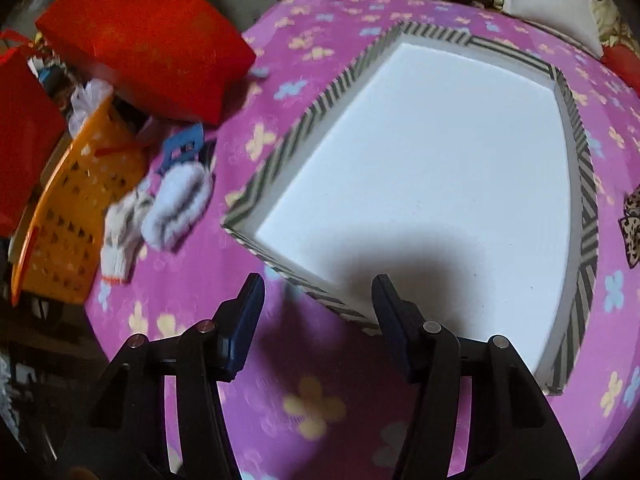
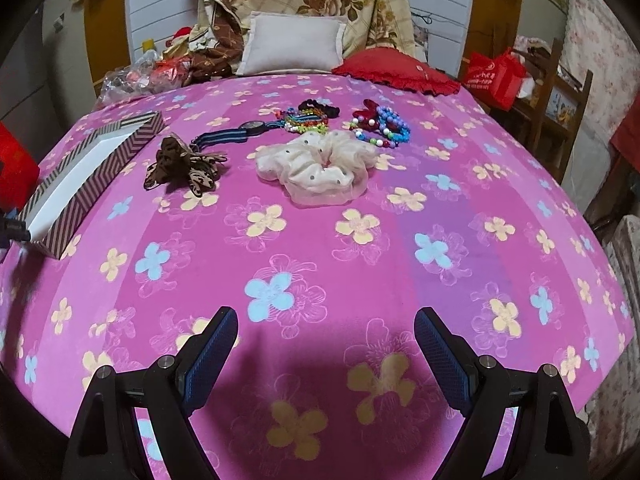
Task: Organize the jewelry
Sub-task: 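Reach the left gripper to the brown leopard-print bow scrunchie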
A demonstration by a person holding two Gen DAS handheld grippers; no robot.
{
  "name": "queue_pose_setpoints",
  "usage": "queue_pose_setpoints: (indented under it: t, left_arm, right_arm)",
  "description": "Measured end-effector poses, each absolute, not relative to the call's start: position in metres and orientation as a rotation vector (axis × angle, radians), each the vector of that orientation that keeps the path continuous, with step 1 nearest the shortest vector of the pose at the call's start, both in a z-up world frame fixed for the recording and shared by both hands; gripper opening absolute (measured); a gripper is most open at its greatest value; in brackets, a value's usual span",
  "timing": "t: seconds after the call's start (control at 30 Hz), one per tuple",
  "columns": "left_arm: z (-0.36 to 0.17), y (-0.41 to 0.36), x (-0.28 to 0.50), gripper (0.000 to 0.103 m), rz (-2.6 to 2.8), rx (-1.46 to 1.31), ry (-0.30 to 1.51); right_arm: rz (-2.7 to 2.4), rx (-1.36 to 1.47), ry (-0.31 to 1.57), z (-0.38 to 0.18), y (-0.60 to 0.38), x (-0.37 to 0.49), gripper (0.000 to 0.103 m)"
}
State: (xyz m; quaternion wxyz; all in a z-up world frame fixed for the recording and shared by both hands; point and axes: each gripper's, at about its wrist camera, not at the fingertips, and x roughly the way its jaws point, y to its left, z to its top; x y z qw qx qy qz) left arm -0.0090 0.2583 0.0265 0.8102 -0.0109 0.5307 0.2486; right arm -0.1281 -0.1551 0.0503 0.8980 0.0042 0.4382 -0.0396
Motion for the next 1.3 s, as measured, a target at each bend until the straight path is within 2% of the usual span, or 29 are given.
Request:
queue_pose_setpoints:
  t: [0.1, 0.37, 0.6, 0.67, 1.03, 1.3]
  left_arm:
    - [0.022, 0.245, -0.015, 0.056, 0.525, -0.03, 1.162]
    - [0.033, 0.232, -0.038, 0.056, 0.489, -0.059, 1.08]
    - [0.097, 0.179, -0.067, 0.057, 0.369, -0.038, 0.852]
    - [0.105, 0.163, -0.069, 0.061, 0.316, -0.026, 0.832]
    - [0.09, 0.092, -0.086, 0.062, 0.091, -0.009, 0.923]
    - [0.076, 0.079, -0.092, 0.062, 0.071, 0.017, 0.953]
  right_arm:
    - [-0.076, 0.019, 0.914, 0.046, -0.158, -0.127, 0.088]
    - [-0.085, 0.066, 0.916, 0.042, -0.175, -0.127, 0.088]
    - [-0.083, 0.083, 0.9, 0.046, -0.179, -0.129, 0.088]
    - [-0.077, 0.073, 0.887, 0.049, -0.176, -0.131, 0.088]
    - [-0.073, 0.046, 0.865, 0.052, -0.173, -0.135, 0.088]
    - [-0.071, 0.037, 0.882, 0.047, -0.172, -0.133, 0.088]
